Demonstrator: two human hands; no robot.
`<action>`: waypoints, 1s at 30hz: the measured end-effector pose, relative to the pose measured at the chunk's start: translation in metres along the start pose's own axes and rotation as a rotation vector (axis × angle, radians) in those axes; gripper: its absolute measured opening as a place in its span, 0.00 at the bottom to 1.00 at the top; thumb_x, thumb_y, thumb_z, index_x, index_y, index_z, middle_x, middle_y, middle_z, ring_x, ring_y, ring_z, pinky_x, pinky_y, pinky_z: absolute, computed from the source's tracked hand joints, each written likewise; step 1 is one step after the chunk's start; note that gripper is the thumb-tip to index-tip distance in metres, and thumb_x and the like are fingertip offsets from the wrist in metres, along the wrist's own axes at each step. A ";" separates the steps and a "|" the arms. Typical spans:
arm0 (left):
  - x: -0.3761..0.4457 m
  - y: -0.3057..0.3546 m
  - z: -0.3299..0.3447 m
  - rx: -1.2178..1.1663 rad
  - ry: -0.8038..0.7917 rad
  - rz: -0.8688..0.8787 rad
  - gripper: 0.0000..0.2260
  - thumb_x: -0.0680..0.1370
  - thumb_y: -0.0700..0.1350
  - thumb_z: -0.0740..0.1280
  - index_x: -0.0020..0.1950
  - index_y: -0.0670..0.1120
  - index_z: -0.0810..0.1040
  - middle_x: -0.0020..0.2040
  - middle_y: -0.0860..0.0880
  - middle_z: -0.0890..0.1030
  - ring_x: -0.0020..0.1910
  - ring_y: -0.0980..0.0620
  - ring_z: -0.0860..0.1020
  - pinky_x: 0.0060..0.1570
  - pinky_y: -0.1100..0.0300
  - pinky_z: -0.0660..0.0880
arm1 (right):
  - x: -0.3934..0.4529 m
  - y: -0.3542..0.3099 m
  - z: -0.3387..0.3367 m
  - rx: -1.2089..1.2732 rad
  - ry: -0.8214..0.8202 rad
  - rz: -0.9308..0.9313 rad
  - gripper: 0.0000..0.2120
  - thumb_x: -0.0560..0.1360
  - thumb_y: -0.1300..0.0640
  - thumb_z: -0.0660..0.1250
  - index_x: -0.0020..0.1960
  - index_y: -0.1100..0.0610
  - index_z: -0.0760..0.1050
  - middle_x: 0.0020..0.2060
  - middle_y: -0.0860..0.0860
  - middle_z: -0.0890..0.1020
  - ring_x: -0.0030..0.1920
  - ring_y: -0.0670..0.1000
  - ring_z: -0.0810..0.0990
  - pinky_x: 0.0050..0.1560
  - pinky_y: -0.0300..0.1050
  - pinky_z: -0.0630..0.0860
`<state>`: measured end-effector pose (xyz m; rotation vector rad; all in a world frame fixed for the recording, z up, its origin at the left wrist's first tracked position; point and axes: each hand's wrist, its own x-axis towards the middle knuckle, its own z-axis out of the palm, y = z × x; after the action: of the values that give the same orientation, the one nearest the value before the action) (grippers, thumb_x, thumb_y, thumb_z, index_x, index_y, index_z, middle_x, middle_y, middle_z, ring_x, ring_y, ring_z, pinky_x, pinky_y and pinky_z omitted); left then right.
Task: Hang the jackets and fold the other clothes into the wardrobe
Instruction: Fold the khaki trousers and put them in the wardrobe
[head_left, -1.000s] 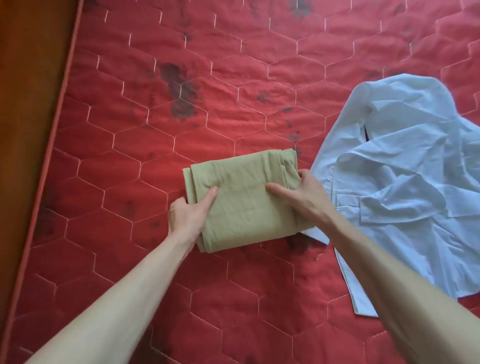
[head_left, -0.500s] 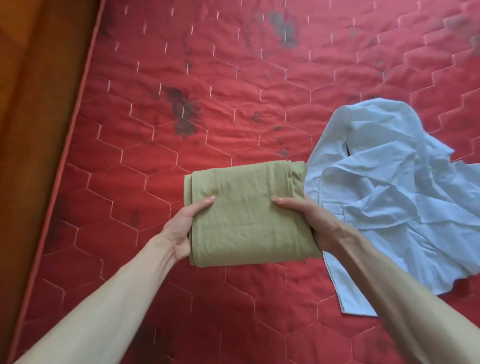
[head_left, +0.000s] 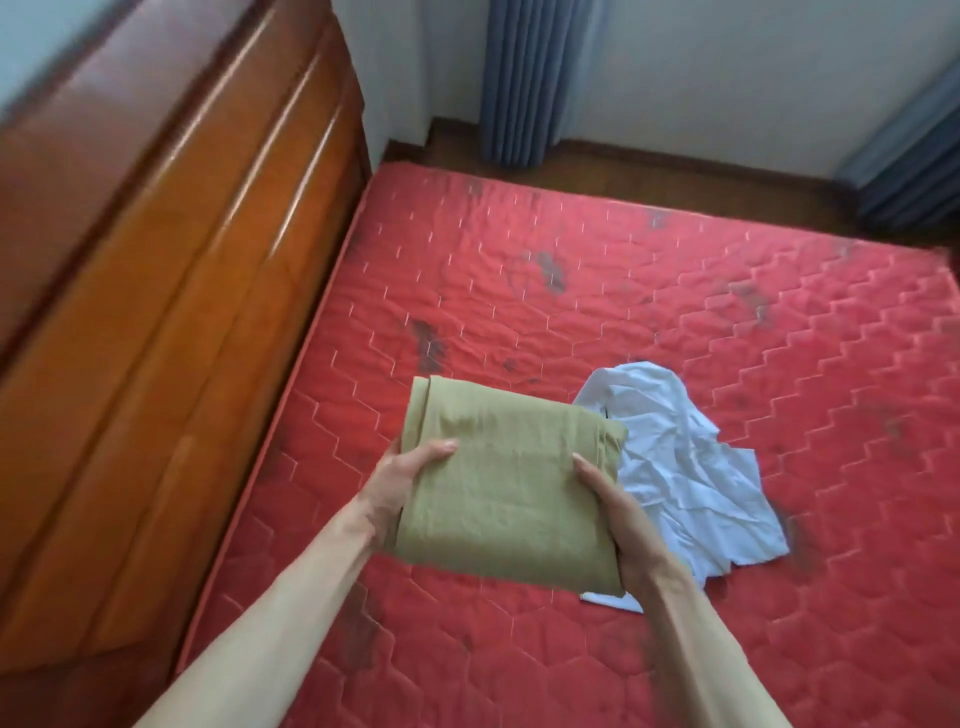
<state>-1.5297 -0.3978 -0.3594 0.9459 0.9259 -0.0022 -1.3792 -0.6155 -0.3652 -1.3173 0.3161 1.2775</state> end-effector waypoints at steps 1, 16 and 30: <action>-0.021 0.005 0.002 -0.022 -0.019 -0.004 0.26 0.72 0.52 0.74 0.66 0.41 0.82 0.61 0.36 0.84 0.60 0.33 0.83 0.63 0.34 0.78 | -0.021 -0.002 0.004 0.004 -0.021 -0.002 0.30 0.64 0.40 0.84 0.61 0.54 0.86 0.61 0.59 0.85 0.59 0.61 0.86 0.48 0.54 0.85; -0.241 -0.072 0.012 -0.479 0.139 0.311 0.20 0.78 0.49 0.76 0.68 0.44 0.82 0.67 0.37 0.81 0.65 0.35 0.81 0.58 0.43 0.81 | -0.163 -0.005 0.039 -0.347 -0.374 -0.122 0.18 0.72 0.46 0.80 0.59 0.50 0.85 0.60 0.59 0.86 0.59 0.62 0.86 0.52 0.57 0.84; -0.439 -0.181 -0.025 -0.868 0.700 0.493 0.19 0.73 0.49 0.77 0.63 0.45 0.85 0.61 0.39 0.85 0.57 0.37 0.85 0.47 0.44 0.83 | -0.223 0.091 0.168 -0.938 -0.903 0.060 0.22 0.68 0.46 0.84 0.60 0.48 0.84 0.59 0.57 0.86 0.59 0.61 0.86 0.52 0.55 0.85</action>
<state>-1.8918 -0.6564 -0.1926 0.3102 1.1436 1.1235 -1.6106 -0.6113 -0.1843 -1.2856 -0.9889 2.0282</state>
